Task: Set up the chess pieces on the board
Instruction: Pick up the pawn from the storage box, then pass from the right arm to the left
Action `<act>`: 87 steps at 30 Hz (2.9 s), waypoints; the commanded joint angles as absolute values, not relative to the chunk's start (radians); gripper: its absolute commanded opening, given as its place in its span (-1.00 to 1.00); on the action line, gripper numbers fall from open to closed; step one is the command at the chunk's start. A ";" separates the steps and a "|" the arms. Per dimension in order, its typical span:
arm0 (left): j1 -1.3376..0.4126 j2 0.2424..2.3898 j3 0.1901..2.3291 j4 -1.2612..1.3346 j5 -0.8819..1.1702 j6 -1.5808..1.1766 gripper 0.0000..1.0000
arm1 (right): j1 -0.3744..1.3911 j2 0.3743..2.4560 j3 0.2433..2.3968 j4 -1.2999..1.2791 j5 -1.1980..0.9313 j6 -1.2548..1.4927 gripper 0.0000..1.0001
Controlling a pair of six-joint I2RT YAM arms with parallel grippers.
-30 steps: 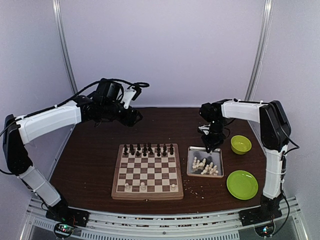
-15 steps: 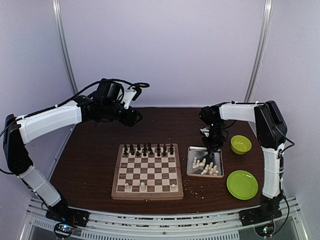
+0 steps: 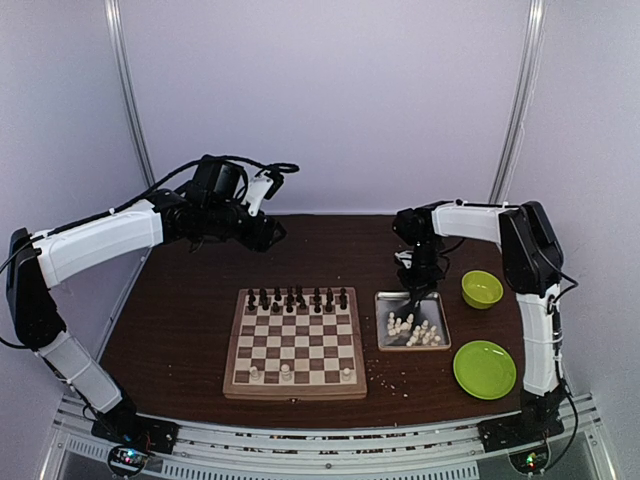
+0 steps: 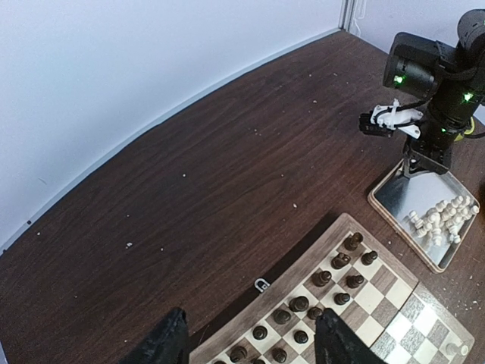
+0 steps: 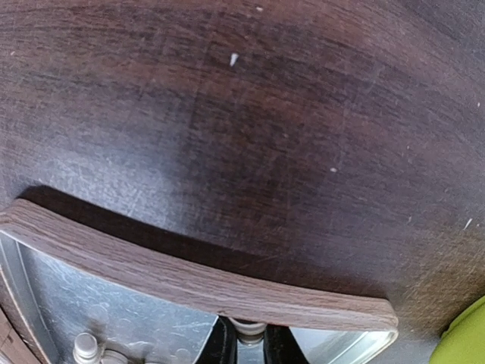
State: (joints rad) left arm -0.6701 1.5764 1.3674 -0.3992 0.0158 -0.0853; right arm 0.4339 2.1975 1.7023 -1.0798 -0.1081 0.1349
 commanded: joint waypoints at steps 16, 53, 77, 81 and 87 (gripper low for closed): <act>-0.819 1.445 1.136 -0.123 0.123 0.355 0.15 | 0.413 1.843 1.557 -1.092 -0.773 -0.289 -0.94; -1.261 1.564 1.209 -0.022 0.187 0.781 -0.14 | 0.698 1.747 1.575 -1.543 -1.210 -0.751 -0.89; -1.264 1.638 1.241 0.033 0.182 0.697 -0.58 | 0.696 1.774 1.591 -1.549 -1.245 -0.749 -0.87; -1.264 1.654 1.234 0.055 0.139 0.663 -0.67 | 0.690 1.785 1.600 -1.551 -1.250 -0.747 -0.86; -1.260 1.658 1.177 0.152 0.063 0.605 -0.77 | 0.641 1.814 1.641 -1.548 -1.236 -0.728 -0.73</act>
State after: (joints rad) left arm -1.2602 1.6337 1.2068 0.0040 0.1184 0.6662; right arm 0.6601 1.7954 1.5845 -1.5822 -1.1694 -0.7334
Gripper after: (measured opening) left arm 0.141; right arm 0.103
